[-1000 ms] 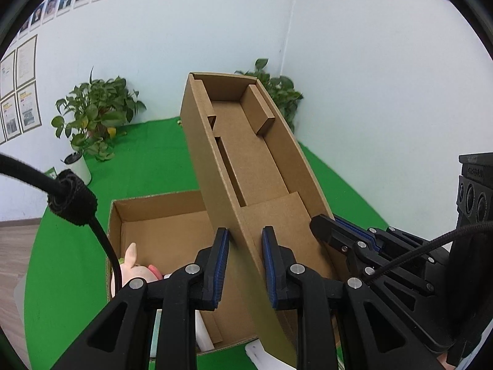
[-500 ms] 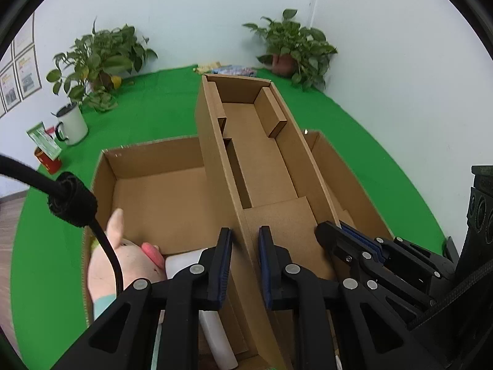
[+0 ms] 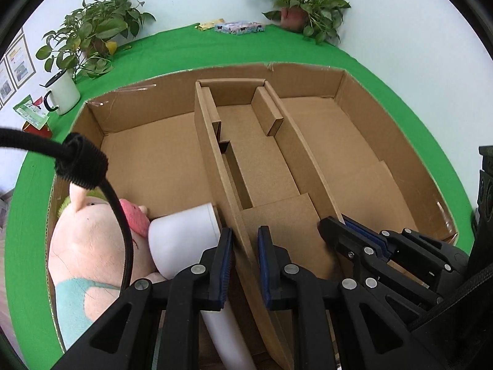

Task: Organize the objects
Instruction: 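Carry the tray with both tools and lower it into the box beside the pig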

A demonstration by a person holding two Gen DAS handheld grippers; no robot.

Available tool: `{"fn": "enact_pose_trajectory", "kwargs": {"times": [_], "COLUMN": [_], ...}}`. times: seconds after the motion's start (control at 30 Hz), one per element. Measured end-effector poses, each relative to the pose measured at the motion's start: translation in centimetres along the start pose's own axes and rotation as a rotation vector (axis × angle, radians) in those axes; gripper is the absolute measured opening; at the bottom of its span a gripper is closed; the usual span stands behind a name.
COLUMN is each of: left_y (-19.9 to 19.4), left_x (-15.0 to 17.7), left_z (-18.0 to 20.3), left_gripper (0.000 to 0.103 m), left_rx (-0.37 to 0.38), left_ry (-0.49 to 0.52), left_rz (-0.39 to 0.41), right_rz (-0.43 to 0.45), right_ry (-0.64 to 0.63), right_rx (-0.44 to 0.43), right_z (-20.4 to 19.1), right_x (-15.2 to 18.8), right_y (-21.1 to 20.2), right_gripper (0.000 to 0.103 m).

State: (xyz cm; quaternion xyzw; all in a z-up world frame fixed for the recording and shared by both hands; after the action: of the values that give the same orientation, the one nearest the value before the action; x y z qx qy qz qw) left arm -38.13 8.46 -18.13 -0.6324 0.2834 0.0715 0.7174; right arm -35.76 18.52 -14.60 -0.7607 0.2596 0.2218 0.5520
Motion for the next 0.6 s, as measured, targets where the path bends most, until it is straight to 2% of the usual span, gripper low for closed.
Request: {"fn": "enact_pose_trajectory", "kwargs": {"times": [0.13, 0.3, 0.4, 0.6], "left_y": [0.0, -0.5, -1.4, -3.7], "left_x": [0.5, 0.7, 0.7, 1.6], "left_z": [0.4, 0.2, 0.4, 0.3], "left_gripper": [0.014, 0.014, 0.014, 0.014], "left_rx": [-0.006, 0.018, 0.004, 0.027], "left_ry": [-0.01, -0.04, -0.02, -0.004], "left_rz": [-0.033, -0.036, -0.015, 0.02], "right_rz": [-0.028, -0.042, -0.055, -0.077], "right_ry": [-0.008, -0.025, -0.043, -0.041], "right_rx": [0.007, 0.003, 0.004, -0.004], "right_z": [0.1, 0.0, -0.3, -0.6], "right_x": [0.4, 0.5, 0.7, 0.7], "right_y": [0.6, 0.8, 0.9, 1.0], "right_gripper": [0.007, 0.007, 0.008, 0.009]}}
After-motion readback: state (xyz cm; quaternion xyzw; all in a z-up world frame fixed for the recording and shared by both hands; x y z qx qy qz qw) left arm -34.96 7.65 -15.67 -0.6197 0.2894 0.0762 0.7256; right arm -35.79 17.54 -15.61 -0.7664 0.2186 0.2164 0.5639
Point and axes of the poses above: each gripper's, at about its wrist camera, not at the fingertips, and y roughly the way its jaws point, z to its right, x to its underside, the point moved 8 cm from there along y, roughly the way its jaws point, and after that the axes turned 3 degrees about y, right-handed, at the moved point
